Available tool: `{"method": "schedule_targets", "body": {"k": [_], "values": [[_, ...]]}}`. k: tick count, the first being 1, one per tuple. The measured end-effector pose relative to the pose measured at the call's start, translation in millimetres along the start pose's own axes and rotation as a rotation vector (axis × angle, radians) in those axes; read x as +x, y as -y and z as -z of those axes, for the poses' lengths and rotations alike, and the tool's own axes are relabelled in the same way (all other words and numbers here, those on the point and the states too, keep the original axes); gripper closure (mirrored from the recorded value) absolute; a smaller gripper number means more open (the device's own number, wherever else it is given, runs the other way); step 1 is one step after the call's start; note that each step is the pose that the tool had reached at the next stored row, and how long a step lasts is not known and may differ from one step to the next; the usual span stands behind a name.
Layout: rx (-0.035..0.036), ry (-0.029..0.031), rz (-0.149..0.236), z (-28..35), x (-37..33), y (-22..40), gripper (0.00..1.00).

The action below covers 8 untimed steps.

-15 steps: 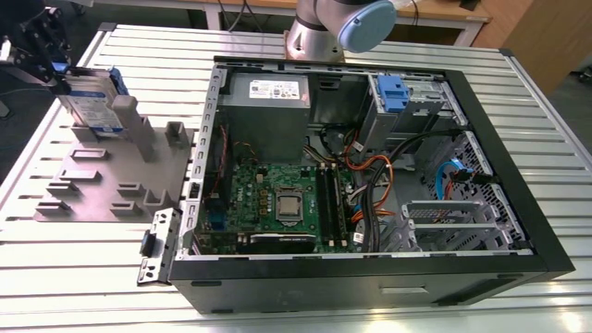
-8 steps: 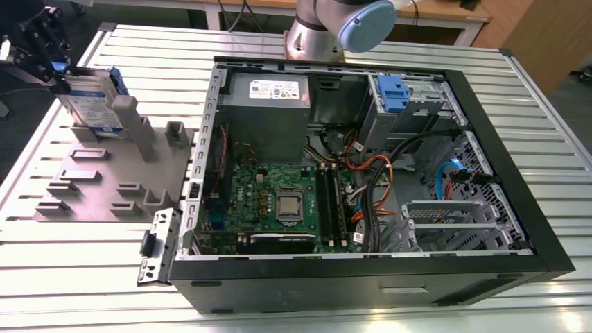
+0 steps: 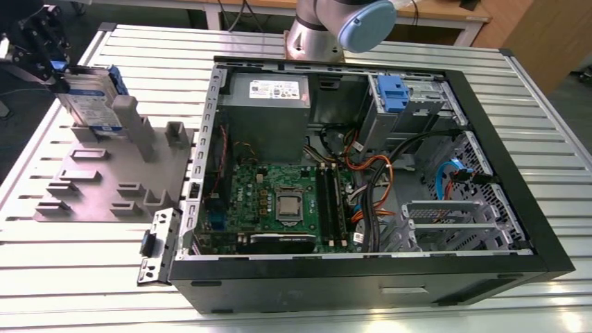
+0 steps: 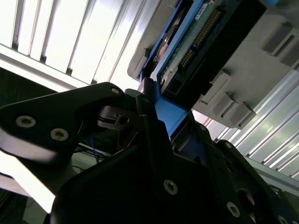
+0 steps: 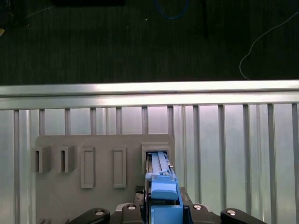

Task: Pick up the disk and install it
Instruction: 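Pick up the disk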

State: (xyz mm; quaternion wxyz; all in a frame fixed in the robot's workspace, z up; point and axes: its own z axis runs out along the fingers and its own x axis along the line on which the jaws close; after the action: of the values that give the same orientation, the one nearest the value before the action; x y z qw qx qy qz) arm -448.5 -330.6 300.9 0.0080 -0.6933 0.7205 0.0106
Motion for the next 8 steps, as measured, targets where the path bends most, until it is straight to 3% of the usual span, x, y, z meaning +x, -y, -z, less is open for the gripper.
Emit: {"method": "schedule_targets", "body": {"k": [8], "values": [[0.0001,0.0001,0.000,3.4,-0.1,0.0,0.63]]}}
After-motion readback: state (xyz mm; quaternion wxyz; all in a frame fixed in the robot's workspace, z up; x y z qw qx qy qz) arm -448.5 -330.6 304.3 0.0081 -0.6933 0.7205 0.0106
